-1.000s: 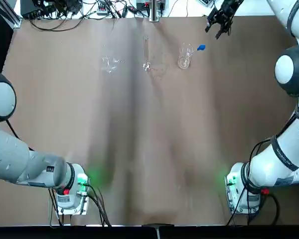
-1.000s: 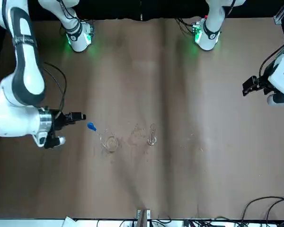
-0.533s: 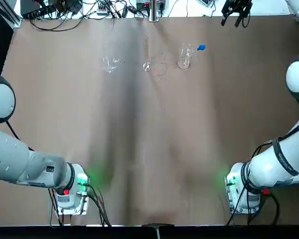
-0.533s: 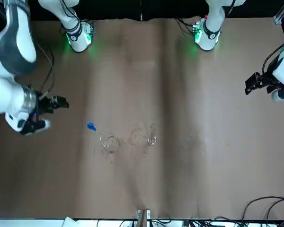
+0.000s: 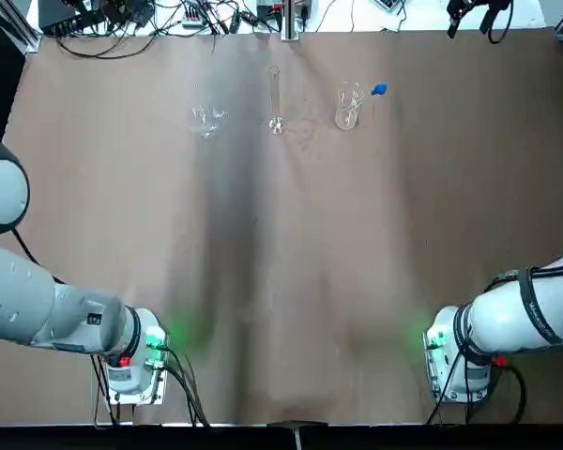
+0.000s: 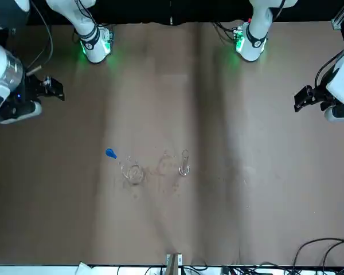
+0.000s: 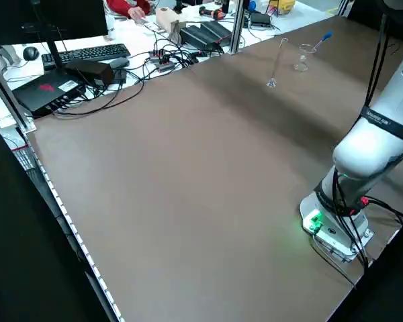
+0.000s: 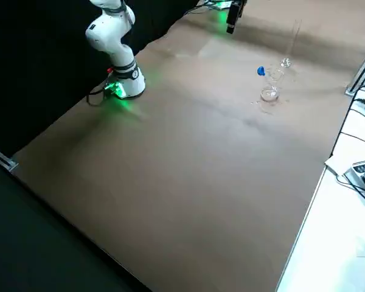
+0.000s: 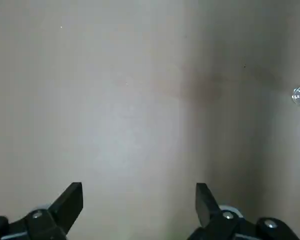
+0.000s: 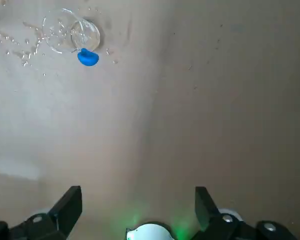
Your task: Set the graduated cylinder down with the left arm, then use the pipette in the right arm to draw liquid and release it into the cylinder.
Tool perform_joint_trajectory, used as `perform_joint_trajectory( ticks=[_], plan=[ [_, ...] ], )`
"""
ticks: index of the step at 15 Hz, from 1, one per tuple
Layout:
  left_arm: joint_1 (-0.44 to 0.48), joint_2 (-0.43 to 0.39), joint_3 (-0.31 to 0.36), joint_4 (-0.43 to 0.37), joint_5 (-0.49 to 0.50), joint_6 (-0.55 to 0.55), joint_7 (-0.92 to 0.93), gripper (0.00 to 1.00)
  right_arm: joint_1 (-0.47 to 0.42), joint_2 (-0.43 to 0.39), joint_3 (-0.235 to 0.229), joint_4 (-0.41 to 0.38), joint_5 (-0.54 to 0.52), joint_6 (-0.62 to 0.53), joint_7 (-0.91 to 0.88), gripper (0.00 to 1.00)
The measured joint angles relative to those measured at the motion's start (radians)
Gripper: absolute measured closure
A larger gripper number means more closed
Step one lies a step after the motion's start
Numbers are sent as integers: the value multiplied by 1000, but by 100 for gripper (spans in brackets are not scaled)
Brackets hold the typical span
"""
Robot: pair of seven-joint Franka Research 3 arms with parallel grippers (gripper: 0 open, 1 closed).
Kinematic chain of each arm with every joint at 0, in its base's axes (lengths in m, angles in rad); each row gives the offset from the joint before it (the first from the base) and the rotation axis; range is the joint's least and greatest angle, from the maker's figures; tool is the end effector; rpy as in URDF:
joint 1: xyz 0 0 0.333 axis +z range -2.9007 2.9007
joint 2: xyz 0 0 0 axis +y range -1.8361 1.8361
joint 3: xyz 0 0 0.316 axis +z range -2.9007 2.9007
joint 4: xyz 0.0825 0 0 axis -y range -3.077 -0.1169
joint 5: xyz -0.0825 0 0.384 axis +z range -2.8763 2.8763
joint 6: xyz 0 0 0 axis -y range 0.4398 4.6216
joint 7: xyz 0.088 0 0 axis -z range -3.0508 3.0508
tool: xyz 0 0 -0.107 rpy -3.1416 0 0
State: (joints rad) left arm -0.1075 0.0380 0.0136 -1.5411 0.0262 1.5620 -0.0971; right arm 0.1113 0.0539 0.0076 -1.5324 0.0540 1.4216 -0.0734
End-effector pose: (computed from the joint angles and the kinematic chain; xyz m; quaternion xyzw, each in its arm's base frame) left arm 0.5630 -0.0503 0.6165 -0.9999 -0.0016 0.0072 0.0141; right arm 0.5492 0.0720 0.6008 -0.9915 -0.0974 0.0828 0.0253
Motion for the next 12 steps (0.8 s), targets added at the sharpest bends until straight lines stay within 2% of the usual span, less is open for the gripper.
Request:
perform_joint_trajectory(
  ticks=[4,12],
  plan=[
    [1,-1,-1,0,0,-7,0,0,-4,-66,-6,-82,-1,35,2,0],
    [4,-3,0,0,0,-11,0,0,-4,-77,-5,-88,-17,41,1,0]
  ],
)
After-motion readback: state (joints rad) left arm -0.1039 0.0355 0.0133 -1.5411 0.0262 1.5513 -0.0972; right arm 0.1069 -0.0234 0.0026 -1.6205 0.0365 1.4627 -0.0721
